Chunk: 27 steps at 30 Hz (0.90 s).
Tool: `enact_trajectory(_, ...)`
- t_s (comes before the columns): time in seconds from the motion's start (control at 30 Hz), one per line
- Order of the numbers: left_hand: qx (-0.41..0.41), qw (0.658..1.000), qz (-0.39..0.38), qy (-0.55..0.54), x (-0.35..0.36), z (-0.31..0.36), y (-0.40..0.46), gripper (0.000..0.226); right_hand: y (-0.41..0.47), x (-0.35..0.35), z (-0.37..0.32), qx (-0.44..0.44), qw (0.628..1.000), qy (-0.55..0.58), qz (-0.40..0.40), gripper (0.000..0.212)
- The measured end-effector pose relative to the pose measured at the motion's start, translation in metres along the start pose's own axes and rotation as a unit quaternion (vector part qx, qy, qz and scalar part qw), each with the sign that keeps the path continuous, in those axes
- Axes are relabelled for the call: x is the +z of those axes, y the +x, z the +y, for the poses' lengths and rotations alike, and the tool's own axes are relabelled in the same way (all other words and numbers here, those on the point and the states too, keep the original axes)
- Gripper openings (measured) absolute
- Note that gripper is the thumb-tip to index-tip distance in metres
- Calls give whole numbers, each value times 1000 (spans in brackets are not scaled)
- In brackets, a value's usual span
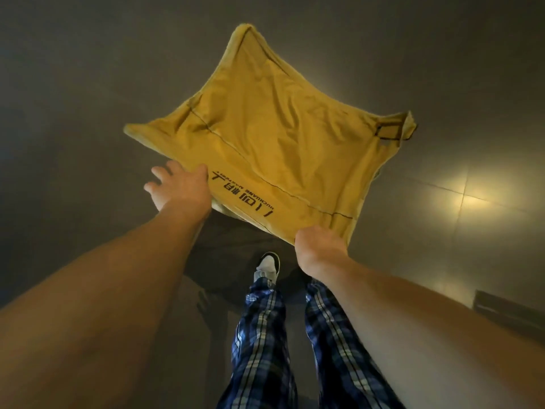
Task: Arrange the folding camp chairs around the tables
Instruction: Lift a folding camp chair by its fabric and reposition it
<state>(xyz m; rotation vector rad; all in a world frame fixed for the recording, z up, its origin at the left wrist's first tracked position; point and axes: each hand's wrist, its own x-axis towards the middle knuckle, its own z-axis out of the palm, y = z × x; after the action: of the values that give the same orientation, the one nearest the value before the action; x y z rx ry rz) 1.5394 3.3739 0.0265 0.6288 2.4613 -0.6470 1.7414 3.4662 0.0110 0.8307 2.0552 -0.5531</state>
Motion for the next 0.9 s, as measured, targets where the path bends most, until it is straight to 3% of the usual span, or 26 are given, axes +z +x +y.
enact_trajectory(0.27,85,994,68,-5,-42,62,9,22,-24,-10,57,82,995,40,49,24)
enact_trajectory(0.37,142,984,90,53,-50,93,1,14,-41,-3,84,107,990,72,64,20)
enact_trajectory(0.43,202,965,123,113,-54,126,-14,4,-60,15,109,136,982,106,72,22)
enact_trajectory(0.63,381,881,190,209,-32,240,-115,16,-134,106,194,241,945,215,51,23)
enact_trajectory(0.9,509,811,156,244,57,368,-310,20,-262,270,286,381,846,371,39,21)
